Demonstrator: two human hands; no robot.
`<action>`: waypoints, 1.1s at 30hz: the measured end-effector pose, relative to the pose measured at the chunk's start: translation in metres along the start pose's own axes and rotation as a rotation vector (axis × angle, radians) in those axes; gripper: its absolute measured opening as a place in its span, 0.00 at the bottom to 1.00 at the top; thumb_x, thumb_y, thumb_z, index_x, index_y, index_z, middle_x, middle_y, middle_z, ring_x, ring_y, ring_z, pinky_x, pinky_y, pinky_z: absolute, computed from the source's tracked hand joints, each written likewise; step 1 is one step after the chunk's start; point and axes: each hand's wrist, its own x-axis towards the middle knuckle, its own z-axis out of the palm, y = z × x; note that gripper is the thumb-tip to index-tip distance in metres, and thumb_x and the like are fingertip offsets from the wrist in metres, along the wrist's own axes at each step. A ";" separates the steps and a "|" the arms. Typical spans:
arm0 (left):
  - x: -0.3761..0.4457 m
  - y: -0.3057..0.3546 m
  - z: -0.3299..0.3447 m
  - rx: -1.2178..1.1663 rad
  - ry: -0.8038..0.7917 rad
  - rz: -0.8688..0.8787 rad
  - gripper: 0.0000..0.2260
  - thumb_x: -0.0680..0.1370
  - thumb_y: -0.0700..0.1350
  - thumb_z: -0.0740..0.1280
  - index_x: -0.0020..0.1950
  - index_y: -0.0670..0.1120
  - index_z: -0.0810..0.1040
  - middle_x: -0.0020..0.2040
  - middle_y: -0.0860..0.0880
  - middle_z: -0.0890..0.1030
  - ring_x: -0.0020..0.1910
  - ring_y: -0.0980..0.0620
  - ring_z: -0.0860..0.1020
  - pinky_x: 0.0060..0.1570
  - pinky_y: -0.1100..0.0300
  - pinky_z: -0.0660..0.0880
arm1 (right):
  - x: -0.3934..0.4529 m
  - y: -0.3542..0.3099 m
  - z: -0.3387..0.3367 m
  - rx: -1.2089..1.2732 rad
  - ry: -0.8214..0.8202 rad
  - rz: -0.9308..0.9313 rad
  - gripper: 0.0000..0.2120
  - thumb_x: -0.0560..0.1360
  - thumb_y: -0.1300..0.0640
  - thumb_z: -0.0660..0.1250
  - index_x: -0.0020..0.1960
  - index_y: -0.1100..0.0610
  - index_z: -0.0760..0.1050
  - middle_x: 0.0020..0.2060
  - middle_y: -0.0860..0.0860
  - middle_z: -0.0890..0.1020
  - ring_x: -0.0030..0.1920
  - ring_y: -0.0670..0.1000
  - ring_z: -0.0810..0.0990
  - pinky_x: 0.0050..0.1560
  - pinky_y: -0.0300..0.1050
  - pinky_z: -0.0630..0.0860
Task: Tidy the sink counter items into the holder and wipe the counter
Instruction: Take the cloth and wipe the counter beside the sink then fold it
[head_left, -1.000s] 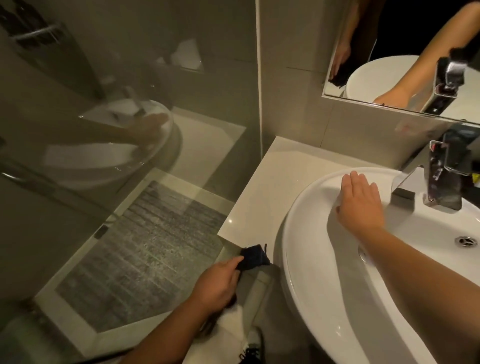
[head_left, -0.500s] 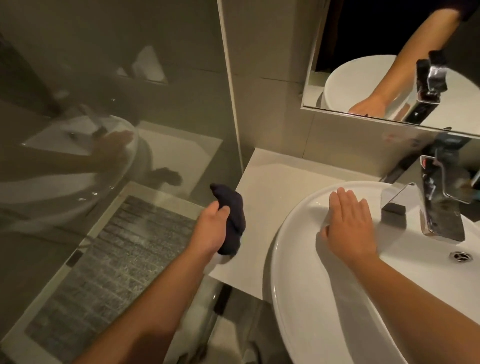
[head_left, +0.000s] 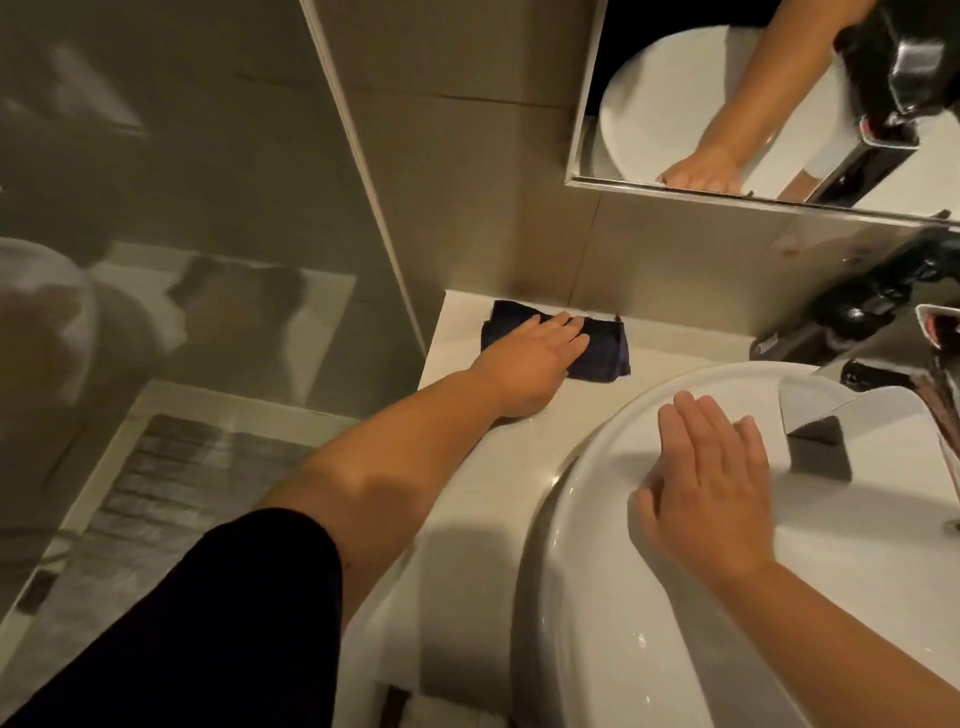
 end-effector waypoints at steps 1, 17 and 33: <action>-0.002 -0.003 0.003 -0.006 0.026 0.037 0.18 0.80 0.41 0.59 0.70 0.42 0.64 0.75 0.42 0.61 0.73 0.43 0.59 0.70 0.48 0.58 | 0.000 0.001 0.001 0.000 0.009 0.000 0.33 0.67 0.52 0.57 0.71 0.62 0.61 0.71 0.61 0.65 0.73 0.61 0.58 0.75 0.57 0.44; -0.195 0.094 0.042 -0.221 0.070 -0.169 0.22 0.80 0.42 0.57 0.75 0.44 0.60 0.77 0.45 0.59 0.76 0.47 0.54 0.73 0.53 0.44 | -0.004 0.004 -0.009 -0.005 -0.091 -0.047 0.35 0.67 0.55 0.60 0.72 0.64 0.58 0.71 0.64 0.65 0.73 0.63 0.57 0.74 0.58 0.45; -0.320 0.249 0.053 -1.023 0.256 -0.840 0.14 0.78 0.43 0.57 0.61 0.49 0.76 0.58 0.45 0.81 0.57 0.47 0.77 0.62 0.51 0.72 | -0.001 0.008 -0.033 -0.123 -0.325 -0.098 0.43 0.72 0.50 0.65 0.76 0.60 0.44 0.78 0.57 0.48 0.77 0.58 0.44 0.75 0.57 0.46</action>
